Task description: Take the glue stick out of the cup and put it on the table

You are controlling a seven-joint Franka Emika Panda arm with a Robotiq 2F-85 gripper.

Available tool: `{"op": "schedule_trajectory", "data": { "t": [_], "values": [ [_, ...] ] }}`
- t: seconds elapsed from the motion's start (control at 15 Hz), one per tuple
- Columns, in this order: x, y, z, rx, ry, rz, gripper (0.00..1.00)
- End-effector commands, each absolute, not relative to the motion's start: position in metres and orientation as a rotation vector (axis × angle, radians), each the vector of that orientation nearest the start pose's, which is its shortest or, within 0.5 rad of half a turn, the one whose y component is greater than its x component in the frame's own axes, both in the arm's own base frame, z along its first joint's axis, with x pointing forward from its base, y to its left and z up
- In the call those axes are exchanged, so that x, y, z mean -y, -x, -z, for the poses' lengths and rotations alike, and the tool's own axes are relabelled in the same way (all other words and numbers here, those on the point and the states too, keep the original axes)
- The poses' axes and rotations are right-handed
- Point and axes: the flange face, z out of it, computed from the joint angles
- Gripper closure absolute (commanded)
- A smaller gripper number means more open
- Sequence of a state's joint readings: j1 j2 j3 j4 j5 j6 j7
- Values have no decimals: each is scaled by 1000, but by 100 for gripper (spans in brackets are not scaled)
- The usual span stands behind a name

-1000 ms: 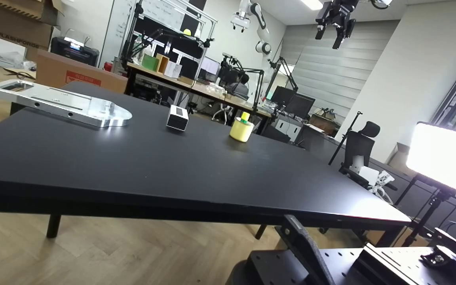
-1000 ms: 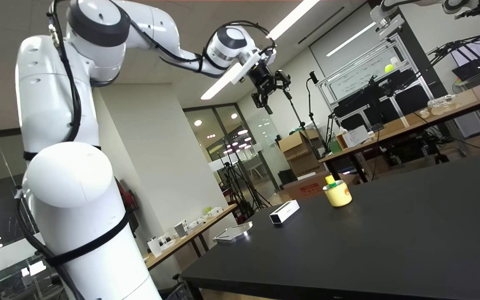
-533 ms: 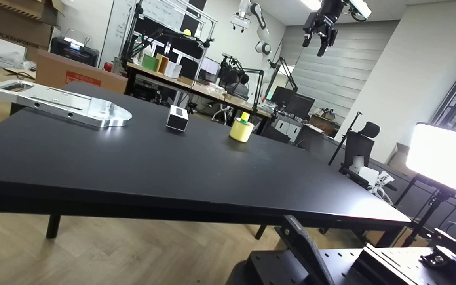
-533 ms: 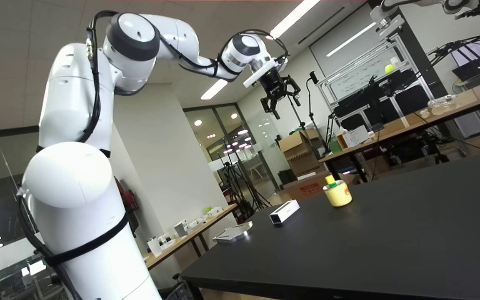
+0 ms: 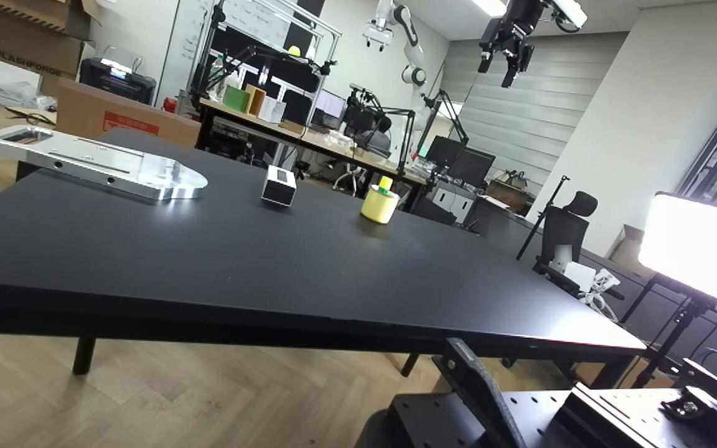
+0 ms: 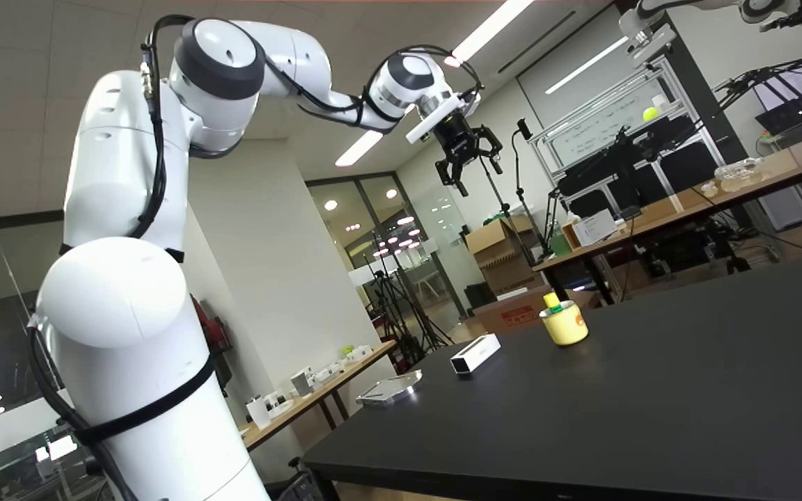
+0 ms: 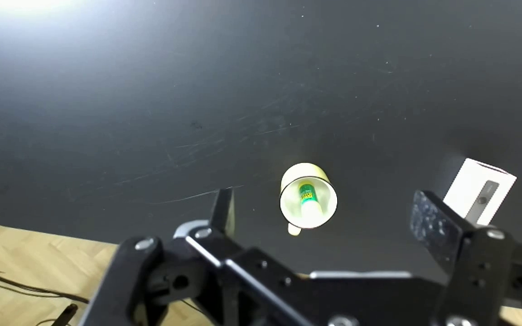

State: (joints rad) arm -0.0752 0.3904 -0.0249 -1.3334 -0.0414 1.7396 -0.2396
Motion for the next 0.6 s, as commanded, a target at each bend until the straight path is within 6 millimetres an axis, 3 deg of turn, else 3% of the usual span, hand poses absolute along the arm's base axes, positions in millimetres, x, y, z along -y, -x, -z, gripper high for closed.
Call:
{"op": "schedule_trajectory", "data": {
  "t": [0.0,0.13,0.53],
  "values": [
    [71,-694,-508,284,3204,85,0],
    [74,-717,-497,340,3217,163,0],
    [67,-779,-424,509,3192,222,0]
  ]
}}
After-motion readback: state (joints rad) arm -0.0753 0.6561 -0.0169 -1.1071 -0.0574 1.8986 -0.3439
